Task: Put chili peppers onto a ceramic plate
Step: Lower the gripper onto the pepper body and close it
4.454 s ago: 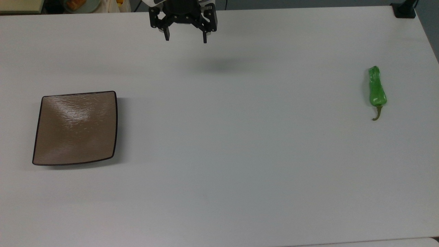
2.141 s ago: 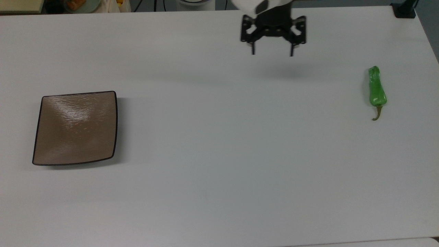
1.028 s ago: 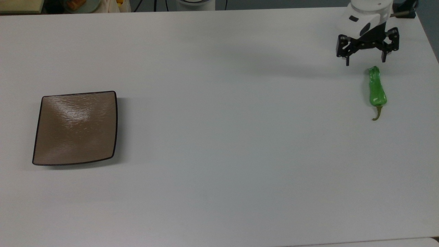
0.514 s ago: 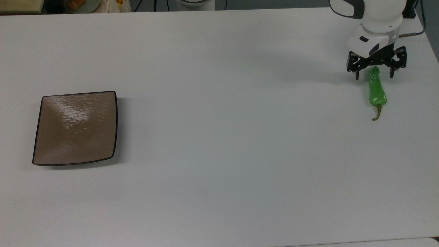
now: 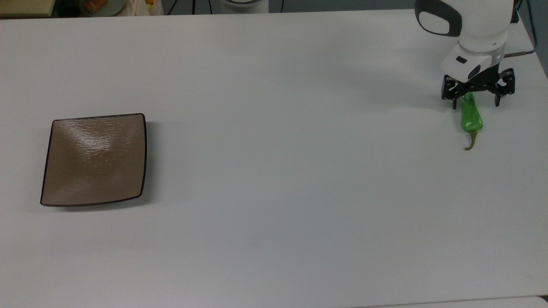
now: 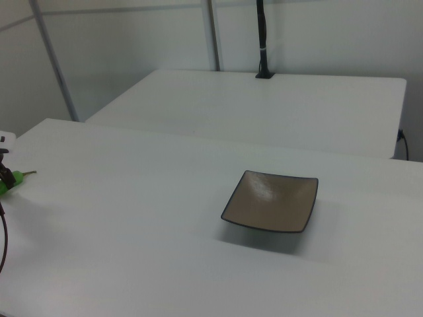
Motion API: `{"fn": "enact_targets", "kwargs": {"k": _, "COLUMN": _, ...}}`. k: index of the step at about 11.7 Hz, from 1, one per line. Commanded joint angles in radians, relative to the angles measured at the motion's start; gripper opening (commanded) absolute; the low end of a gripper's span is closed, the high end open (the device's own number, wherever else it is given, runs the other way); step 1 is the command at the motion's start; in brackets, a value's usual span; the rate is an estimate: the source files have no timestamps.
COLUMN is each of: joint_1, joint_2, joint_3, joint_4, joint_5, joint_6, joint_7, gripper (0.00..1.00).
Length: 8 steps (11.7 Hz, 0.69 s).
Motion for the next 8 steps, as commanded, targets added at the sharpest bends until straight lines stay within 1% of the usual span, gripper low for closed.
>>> {"fn": "enact_targets", "kwargs": {"k": 1, "joint_1": 0.025, "joint_2": 0.035, "joint_3": -0.012, "joint_4": 0.025, "joint_5": -0.054, "joint_6": 0.049, "joint_7": 0.062, "gripper": 1.0}}
{"fn": "enact_targets", "kwargs": {"k": 2, "joint_1": 0.025, "joint_2": 0.042, "joint_3": -0.012, "joint_4": 0.025, "joint_5": -0.059, "joint_6": 0.051, "joint_7": 0.067, "gripper": 0.91}}
{"fn": "enact_targets", "kwargs": {"k": 3, "joint_1": 0.025, "joint_2": 0.043, "joint_3": -0.012, "joint_4": 0.025, "joint_5": -0.059, "joint_6": 0.057, "joint_7": 0.067, "gripper": 0.73}}
{"fn": "enact_targets", "kwargs": {"k": 4, "joint_1": 0.025, "joint_2": 0.045, "joint_3": -0.012, "joint_4": 0.023, "joint_5": -0.061, "joint_6": 0.064, "joint_7": 0.067, "gripper": 0.44}}
{"fn": "enact_targets", "kwargs": {"k": 5, "joint_1": 0.023, "joint_2": 0.045, "joint_3": -0.012, "joint_4": 0.023, "joint_5": -0.059, "joint_6": 0.064, "joint_7": 0.067, "gripper": 0.33}}
{"fn": "enact_targets", "kwargs": {"k": 7, "joint_1": 0.022, "joint_2": 0.043, "joint_3": -0.012, "joint_4": 0.023, "joint_5": -0.061, "joint_6": 0.064, "joint_7": 0.066, "gripper": 0.24}}
{"fn": "enact_targets", "kwargs": {"k": 8, "joint_1": 0.017, "joint_2": 0.042, "joint_3": -0.012, "joint_4": 0.023, "joint_5": -0.061, "joint_6": 0.063, "joint_7": 0.063, "gripper": 0.23}}
